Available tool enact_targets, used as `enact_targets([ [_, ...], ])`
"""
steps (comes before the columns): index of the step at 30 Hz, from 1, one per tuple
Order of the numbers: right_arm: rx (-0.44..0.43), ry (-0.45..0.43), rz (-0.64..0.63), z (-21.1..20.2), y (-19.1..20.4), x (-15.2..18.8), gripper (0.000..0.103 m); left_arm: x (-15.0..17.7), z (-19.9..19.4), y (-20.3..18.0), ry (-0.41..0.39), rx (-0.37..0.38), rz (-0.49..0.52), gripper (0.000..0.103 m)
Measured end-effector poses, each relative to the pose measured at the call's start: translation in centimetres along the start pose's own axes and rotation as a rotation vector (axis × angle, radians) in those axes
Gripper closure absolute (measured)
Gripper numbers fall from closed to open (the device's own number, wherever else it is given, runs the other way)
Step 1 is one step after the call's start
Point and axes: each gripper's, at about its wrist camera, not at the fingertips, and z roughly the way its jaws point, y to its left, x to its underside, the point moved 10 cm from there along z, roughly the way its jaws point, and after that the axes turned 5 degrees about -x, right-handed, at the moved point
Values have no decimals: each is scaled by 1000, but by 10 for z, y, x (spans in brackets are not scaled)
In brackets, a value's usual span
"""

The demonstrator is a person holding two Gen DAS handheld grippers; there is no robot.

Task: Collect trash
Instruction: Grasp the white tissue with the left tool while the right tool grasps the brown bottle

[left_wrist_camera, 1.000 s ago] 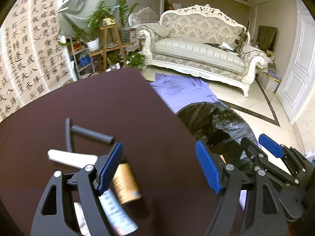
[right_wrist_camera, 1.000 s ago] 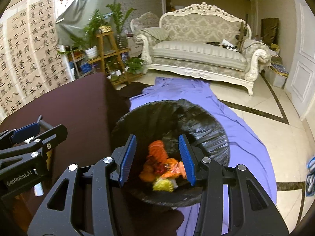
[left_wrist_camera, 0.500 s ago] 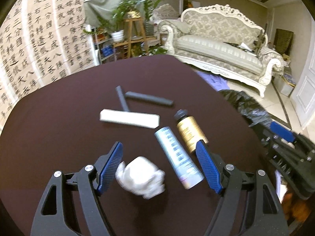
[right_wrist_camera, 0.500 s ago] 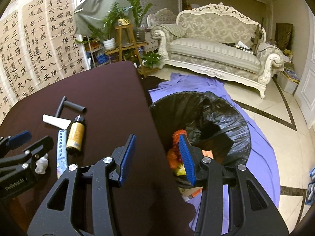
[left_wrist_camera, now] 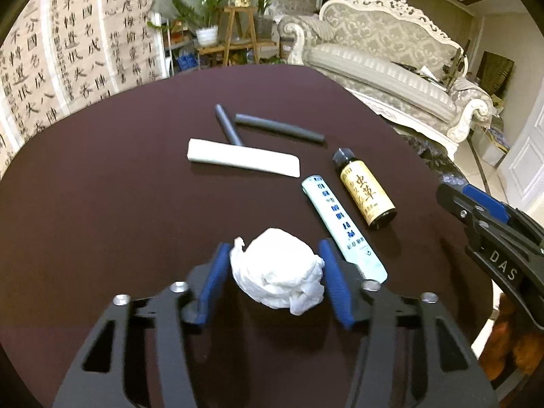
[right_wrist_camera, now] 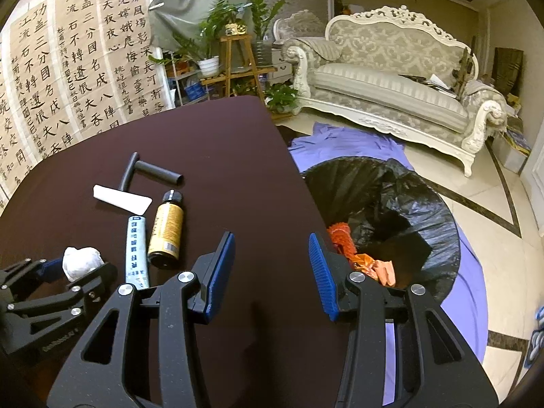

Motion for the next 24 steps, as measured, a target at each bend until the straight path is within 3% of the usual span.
enact_targets([
  [6,-32,5,-33,6,21,-6,59,0,-1,1,-9,23,-12,68],
  [14,-84,25,-76,20,54,-13,59,-10,0,39,-37,-49,-52,68],
  [22,-98,100,-106,48,73,-14,59,-15,3,80,-26,-98,-111,68],
  [24,-101,128,-106,53,74,-12,66,-16,4,85,-24,-102,-119,68],
])
